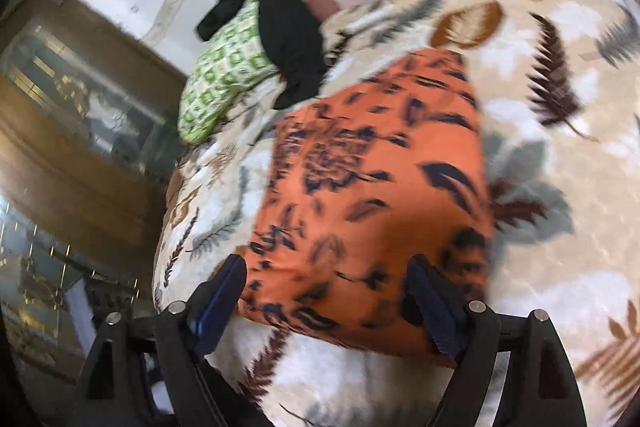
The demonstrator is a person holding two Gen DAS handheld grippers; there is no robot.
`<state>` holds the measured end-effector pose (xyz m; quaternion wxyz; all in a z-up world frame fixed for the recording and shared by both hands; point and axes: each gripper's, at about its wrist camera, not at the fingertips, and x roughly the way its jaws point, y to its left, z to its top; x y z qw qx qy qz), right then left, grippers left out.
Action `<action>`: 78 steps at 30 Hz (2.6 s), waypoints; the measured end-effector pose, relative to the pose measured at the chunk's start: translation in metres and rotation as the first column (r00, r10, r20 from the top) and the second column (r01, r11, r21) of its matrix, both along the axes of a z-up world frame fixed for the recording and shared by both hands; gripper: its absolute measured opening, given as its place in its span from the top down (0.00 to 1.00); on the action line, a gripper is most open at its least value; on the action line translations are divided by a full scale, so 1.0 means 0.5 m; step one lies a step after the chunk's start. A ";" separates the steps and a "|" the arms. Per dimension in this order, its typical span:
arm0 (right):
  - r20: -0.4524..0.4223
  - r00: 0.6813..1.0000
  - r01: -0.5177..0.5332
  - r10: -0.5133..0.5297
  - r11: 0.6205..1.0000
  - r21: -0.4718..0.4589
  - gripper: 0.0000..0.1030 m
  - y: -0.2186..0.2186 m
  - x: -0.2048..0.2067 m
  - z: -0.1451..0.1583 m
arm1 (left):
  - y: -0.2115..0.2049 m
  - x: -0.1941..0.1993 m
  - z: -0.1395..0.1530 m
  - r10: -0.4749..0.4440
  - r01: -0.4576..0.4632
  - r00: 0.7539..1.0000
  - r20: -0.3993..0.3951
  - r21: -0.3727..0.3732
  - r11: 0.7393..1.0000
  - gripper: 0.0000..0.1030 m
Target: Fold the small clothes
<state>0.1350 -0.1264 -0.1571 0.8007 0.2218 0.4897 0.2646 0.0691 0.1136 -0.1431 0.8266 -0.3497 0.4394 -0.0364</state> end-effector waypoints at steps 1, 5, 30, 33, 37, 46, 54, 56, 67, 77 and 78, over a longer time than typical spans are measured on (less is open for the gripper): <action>-0.004 1.000 0.002 -0.002 1.000 0.008 0.18 -0.005 -0.002 -0.004 | 0.000 0.010 -0.007 0.013 -0.014 1.000 -0.013 -0.016 1.000 0.19; -0.004 1.000 -0.015 0.015 1.000 0.023 0.18 -0.025 -0.008 -0.009 | 0.010 0.043 -0.038 0.020 -0.029 0.995 -0.096 -0.098 0.995 0.89; -0.049 0.998 -0.040 0.033 0.989 -0.139 0.16 0.032 0.047 -0.024 | -0.066 -0.035 0.010 -0.011 -0.060 0.989 0.147 0.471 0.880 0.88; -0.061 0.997 -0.054 0.044 0.984 -0.167 0.16 0.038 0.050 -0.034 | -0.006 -0.029 -0.040 0.055 -0.062 0.998 0.030 0.305 0.950 0.88; -0.078 0.996 -0.042 0.030 0.987 -0.157 0.16 0.026 0.054 -0.039 | -0.025 -0.048 0.009 0.046 -0.091 0.992 0.121 0.400 0.912 0.88; -0.095 0.995 0.015 -0.025 0.995 -0.100 0.16 -0.027 0.062 -0.049 | 0.002 -0.061 -0.006 0.095 -0.094 0.995 0.009 0.305 0.948 0.81; -0.204 0.970 0.153 -0.130 0.983 0.102 0.16 -0.128 0.118 -0.118 | -0.031 -0.001 0.127 -0.062 -0.004 0.986 0.154 0.395 0.919 0.66; -0.240 0.965 0.146 -0.103 0.975 0.169 0.16 -0.124 0.145 -0.137 | -0.034 0.087 0.118 -0.130 0.068 0.983 0.129 0.400 0.914 0.66; -0.146 0.989 0.040 -0.016 0.985 0.167 0.61 -0.056 0.194 -0.105 | 0.054 0.204 -0.060 0.014 0.031 0.995 -0.094 0.467 0.884 0.47; -0.213 0.968 0.197 -0.136 0.932 0.303 0.31 -0.133 0.235 -0.128 | 0.052 0.200 -0.039 -0.020 0.065 0.995 -0.103 0.454 0.889 0.48; -0.247 0.961 0.203 -0.125 0.925 0.320 0.31 -0.129 0.258 -0.147 | 0.056 0.203 -0.046 -0.019 0.066 0.994 -0.111 0.441 0.895 0.48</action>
